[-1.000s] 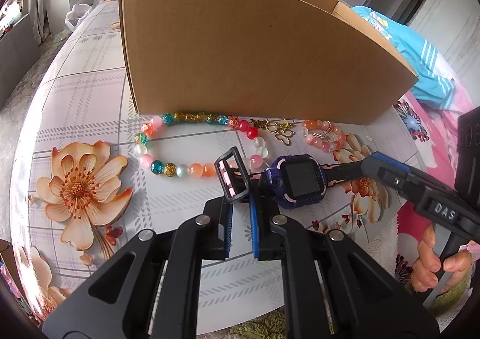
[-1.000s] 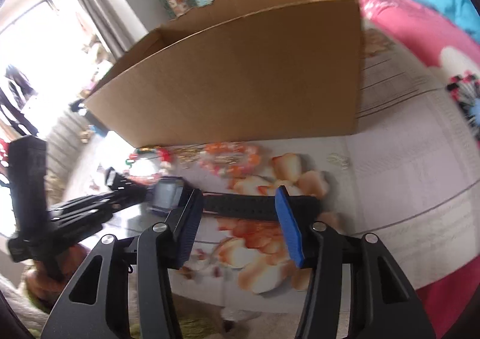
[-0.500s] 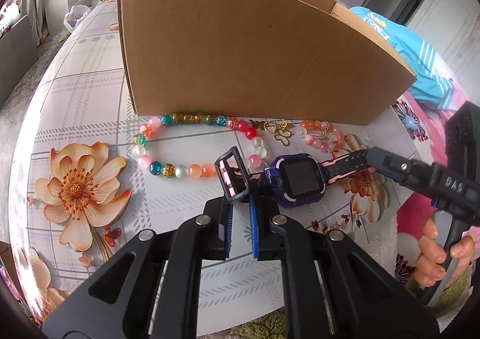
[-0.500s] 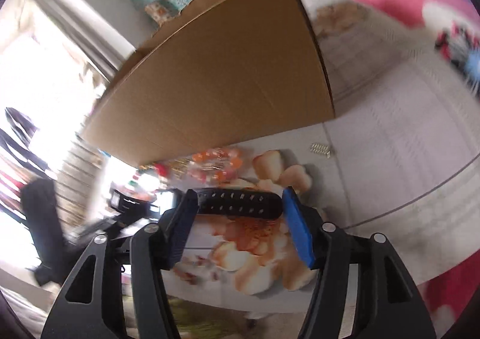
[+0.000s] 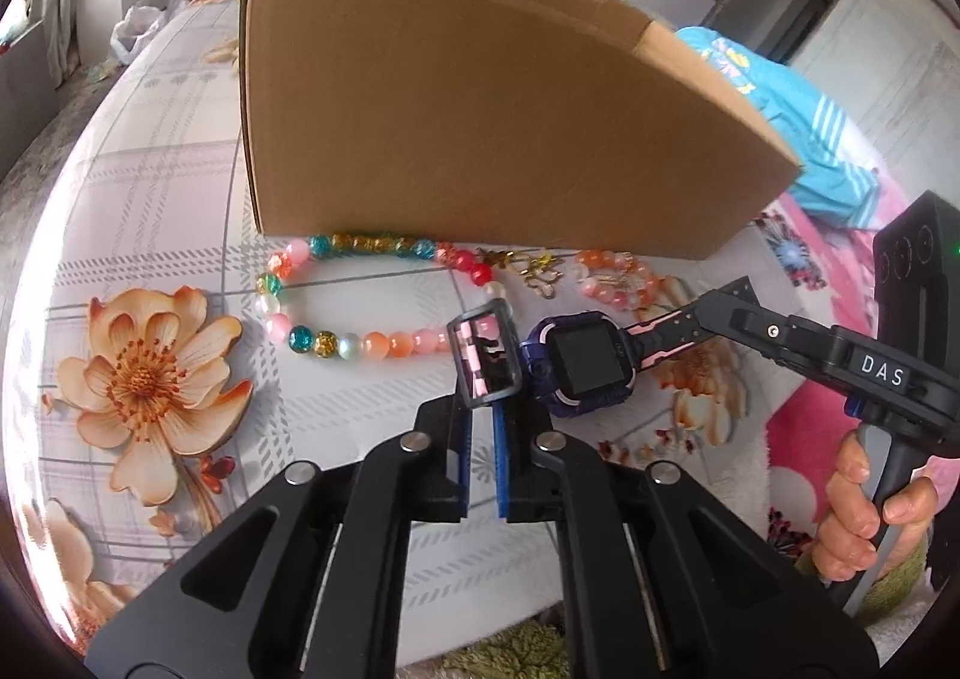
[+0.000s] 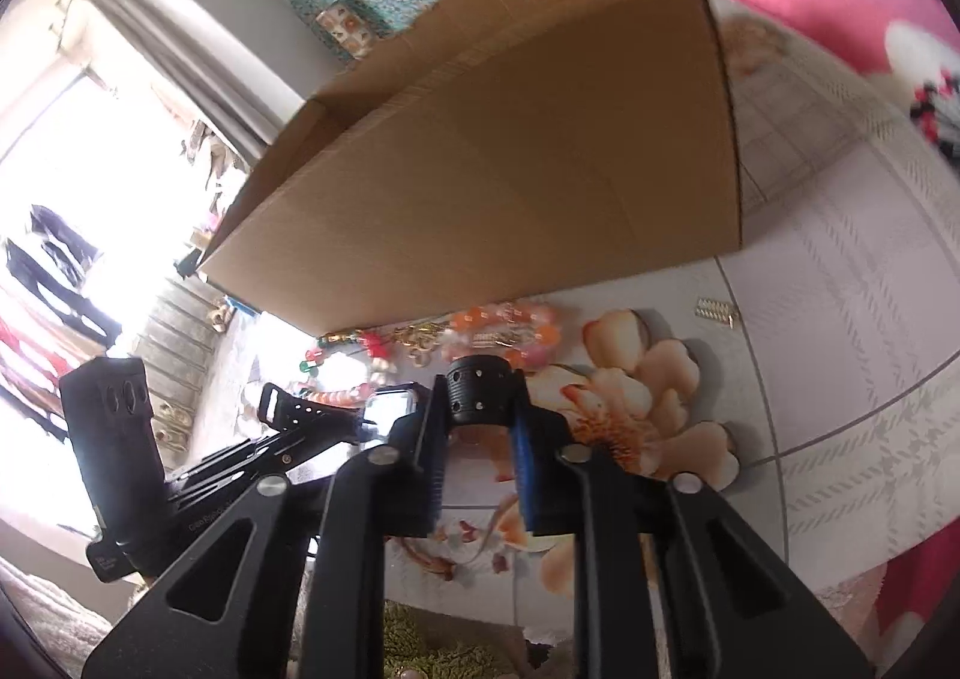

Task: Organize jewelry
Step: 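Lift the smartwatch with both tools and carry it over the cardboard box, then lower the smartwatch into the box and open both tools, then withdraw both tools from the box back over the table, then grasp the multicolour bead bracelet with the left tool while the right tool grips its beads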

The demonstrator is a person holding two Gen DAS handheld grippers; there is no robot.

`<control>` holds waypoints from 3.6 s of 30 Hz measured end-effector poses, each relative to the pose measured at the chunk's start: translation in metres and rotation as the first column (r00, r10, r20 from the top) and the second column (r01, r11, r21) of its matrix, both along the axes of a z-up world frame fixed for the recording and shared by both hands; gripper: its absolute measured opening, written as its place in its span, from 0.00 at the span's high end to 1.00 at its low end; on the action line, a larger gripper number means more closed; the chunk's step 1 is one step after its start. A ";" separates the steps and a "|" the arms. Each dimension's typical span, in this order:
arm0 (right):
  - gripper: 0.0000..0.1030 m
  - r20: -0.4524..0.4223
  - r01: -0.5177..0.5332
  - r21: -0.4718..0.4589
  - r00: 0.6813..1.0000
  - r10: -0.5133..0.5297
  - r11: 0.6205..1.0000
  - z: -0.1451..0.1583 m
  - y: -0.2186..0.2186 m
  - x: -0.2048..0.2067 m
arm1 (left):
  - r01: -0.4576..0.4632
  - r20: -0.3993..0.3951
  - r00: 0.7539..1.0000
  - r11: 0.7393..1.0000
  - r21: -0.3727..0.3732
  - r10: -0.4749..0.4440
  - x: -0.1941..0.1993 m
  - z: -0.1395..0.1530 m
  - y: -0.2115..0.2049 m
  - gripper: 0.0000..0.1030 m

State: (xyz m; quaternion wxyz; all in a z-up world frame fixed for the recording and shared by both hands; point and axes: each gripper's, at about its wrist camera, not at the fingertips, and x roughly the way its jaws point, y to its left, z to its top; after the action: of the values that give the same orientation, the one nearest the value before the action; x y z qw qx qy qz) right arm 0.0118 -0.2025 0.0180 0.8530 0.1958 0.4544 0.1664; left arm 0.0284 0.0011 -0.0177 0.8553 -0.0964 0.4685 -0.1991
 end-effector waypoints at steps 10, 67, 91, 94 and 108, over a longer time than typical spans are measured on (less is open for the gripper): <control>0.84 0.276 -0.100 -0.123 0.952 0.131 0.987 0.118 0.028 0.004 | 0.039 0.288 0.956 0.999 0.030 -0.046 0.000 0.113 0.020 0.95; 0.57 -0.003 -0.003 -0.264 1.000 0.002 0.964 -0.006 0.025 0.020 | -0.161 -0.036 0.982 0.914 0.373 0.187 0.061 -0.005 0.032 0.12; 0.06 0.215 0.055 -0.528 0.974 0.071 0.847 0.054 0.038 -0.011 | -0.062 -0.002 0.998 0.928 0.367 0.067 0.006 -0.012 0.035 0.07; 0.06 0.243 0.039 -0.432 0.967 0.074 0.901 0.054 0.037 -0.014 | -0.057 0.002 0.998 0.928 0.367 0.061 0.004 -0.011 0.036 0.07; 0.41 0.031 -0.122 -0.239 0.991 0.133 0.963 -0.003 0.084 0.005 | -0.025 0.129 0.991 0.955 0.295 -0.014 -0.016 0.014 0.036 0.28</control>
State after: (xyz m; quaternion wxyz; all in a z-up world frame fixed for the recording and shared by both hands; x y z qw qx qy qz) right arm 0.0166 -0.1181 0.0148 0.8681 0.0591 0.4624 0.1703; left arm 0.0122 0.0370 -0.0032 0.8894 0.0446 0.4360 -0.1302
